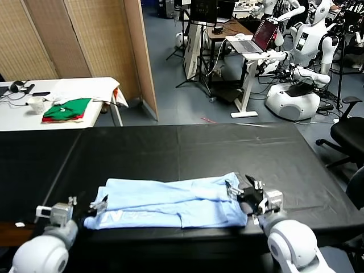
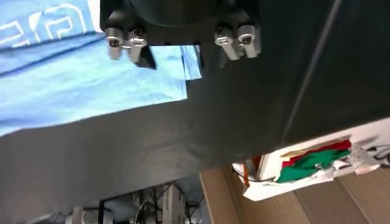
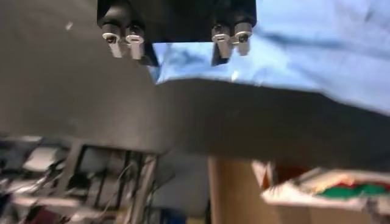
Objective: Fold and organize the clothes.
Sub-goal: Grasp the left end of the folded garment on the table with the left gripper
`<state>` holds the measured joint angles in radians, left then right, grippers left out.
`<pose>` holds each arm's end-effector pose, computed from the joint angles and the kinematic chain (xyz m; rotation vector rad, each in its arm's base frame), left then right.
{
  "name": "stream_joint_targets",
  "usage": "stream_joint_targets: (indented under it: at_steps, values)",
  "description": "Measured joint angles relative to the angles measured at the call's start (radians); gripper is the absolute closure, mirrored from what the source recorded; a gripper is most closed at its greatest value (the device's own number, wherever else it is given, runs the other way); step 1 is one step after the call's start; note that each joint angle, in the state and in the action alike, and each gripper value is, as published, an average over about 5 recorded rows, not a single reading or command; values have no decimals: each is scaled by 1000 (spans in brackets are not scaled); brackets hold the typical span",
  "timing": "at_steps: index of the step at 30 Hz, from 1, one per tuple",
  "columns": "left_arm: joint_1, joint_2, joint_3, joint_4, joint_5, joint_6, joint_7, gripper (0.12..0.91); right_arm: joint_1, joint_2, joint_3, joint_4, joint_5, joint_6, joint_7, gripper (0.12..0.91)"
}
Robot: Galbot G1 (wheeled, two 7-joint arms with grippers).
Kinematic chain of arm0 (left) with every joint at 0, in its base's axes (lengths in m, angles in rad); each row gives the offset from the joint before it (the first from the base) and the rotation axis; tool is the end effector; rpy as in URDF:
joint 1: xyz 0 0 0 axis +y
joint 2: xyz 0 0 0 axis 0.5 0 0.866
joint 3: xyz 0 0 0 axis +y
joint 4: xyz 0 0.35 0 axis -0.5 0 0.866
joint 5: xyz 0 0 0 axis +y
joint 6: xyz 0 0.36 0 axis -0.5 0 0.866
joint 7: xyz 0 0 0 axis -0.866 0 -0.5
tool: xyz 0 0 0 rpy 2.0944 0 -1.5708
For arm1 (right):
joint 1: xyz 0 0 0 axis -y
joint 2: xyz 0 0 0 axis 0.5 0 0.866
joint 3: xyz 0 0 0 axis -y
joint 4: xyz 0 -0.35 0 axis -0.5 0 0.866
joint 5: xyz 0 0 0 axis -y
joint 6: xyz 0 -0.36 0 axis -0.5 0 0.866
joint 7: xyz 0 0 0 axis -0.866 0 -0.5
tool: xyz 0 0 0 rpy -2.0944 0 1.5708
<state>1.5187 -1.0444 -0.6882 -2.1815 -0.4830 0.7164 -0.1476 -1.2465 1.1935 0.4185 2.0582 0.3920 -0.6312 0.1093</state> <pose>0.2138 0.1139 -0.2211 0.0013 -2.5703 -0.2013 0.2742 -0.0358 -0.2400 0.2388 -2.7213 0.0594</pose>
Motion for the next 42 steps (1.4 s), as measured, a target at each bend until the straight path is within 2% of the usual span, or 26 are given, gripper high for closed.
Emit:
stream_joint_targets:
  at_steps: [3,8,15,19,22,26,30,34,36,38,40,42]
  values:
    - [-45,-14,13,42,-58,-29,-11,124,21,17,-6,-42,-1,8,4,118]
    - [-106,-26,44,105,-81,-70,-5,123,44,38,-14,-97,-1,12,7,118]
    - [-170,-18,76,177,-108,-77,3,123,66,64,-27,-153,-8,8,8,118]
    - [-198,-15,88,222,-120,-79,19,123,74,69,-28,-175,-11,8,7,121]
    - [-218,-21,96,259,-143,-78,30,124,78,69,-28,-186,-15,8,3,173]
    - [-235,-28,105,288,-152,-79,44,157,82,70,-28,-196,-24,13,-1,357]
    - [-235,-30,110,299,-133,-83,51,325,80,77,-29,-198,-33,26,-4,619]
    - [-228,-30,110,301,-98,-88,50,586,72,89,-30,-199,-59,62,3,833]
    - [-225,-32,109,301,-79,-90,48,700,66,97,-28,-197,-65,73,12,879]
    - [-223,-36,109,301,-55,-96,47,819,60,104,-25,-194,-66,78,23,884]
    - [-218,-42,108,301,-20,-111,47,875,55,111,-23,-192,-66,80,31,884]
    - [-212,-48,108,300,19,-132,48,883,52,115,-21,-191,-62,80,28,884]
